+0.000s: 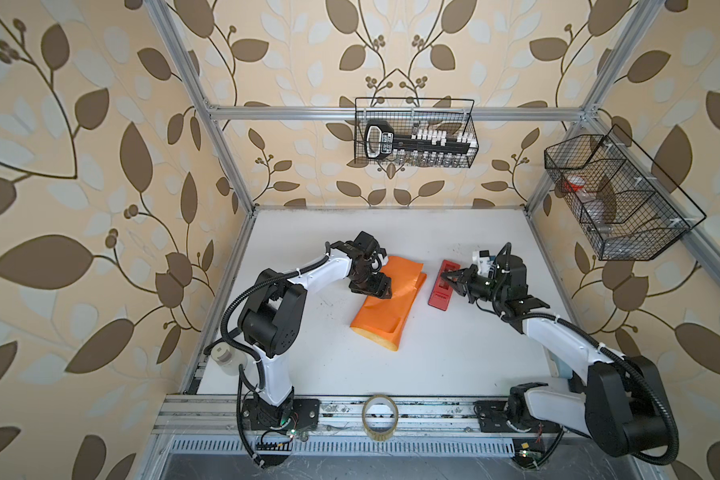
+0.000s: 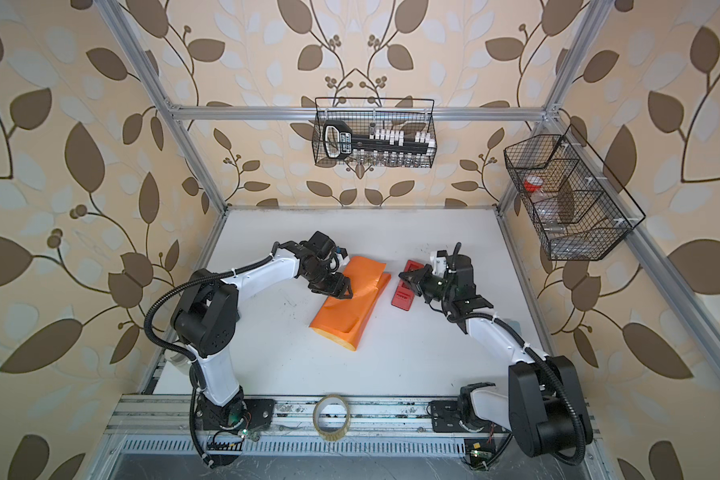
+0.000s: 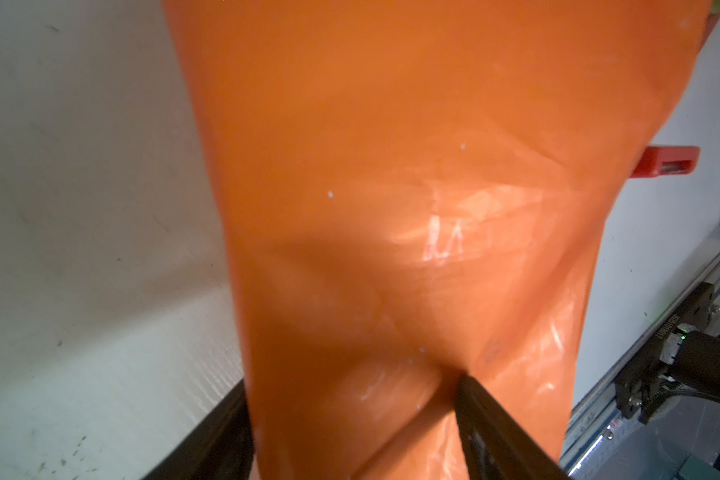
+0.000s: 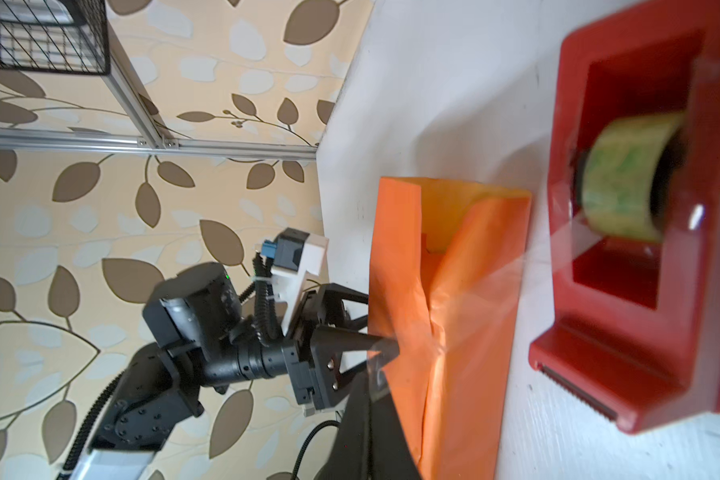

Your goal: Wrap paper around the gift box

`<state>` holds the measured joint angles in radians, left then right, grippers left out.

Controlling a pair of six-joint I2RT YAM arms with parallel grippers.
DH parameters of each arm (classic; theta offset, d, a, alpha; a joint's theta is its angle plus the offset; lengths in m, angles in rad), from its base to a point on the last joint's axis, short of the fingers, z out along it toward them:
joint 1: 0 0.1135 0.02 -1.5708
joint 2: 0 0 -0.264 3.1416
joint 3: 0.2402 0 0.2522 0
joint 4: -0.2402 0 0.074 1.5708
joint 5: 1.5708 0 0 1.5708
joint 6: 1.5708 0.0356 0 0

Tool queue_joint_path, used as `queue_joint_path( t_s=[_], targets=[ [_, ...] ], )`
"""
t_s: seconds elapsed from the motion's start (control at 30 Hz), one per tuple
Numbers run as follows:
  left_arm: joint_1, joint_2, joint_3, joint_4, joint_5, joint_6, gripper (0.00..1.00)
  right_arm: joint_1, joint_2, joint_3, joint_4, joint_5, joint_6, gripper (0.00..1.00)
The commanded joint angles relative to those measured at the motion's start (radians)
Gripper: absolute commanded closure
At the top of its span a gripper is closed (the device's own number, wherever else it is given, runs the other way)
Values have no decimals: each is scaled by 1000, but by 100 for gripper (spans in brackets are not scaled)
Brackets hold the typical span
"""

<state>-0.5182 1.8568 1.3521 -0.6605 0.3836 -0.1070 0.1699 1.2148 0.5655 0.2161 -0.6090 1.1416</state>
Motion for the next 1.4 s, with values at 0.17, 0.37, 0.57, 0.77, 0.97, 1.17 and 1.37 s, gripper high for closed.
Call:
queue_joint_path(
  t_s=[0.17,0.37,0.57,0.77,0.97,1.17,1.37],
  targets=[
    [-26,12,-14,-31,-2,-5,25,108,-50,-177,82,99,49,100],
    [-29,7,-21,-27,-8,2,25,145,-34,-216,85,129,26,100],
    [-29,12,-20,-25,-5,0,25,172,19,-217,104,143,5,100],
    [-29,11,-19,-27,-5,0,25,174,44,-233,100,168,-13,100],
    [-28,8,-19,-31,-5,0,25,174,96,-251,124,186,-24,100],
    [-29,1,-22,-29,-8,2,25,175,131,-248,133,198,-20,100],
    [-29,4,-17,-31,-7,0,25,178,35,-238,84,201,2,100]
  ],
)
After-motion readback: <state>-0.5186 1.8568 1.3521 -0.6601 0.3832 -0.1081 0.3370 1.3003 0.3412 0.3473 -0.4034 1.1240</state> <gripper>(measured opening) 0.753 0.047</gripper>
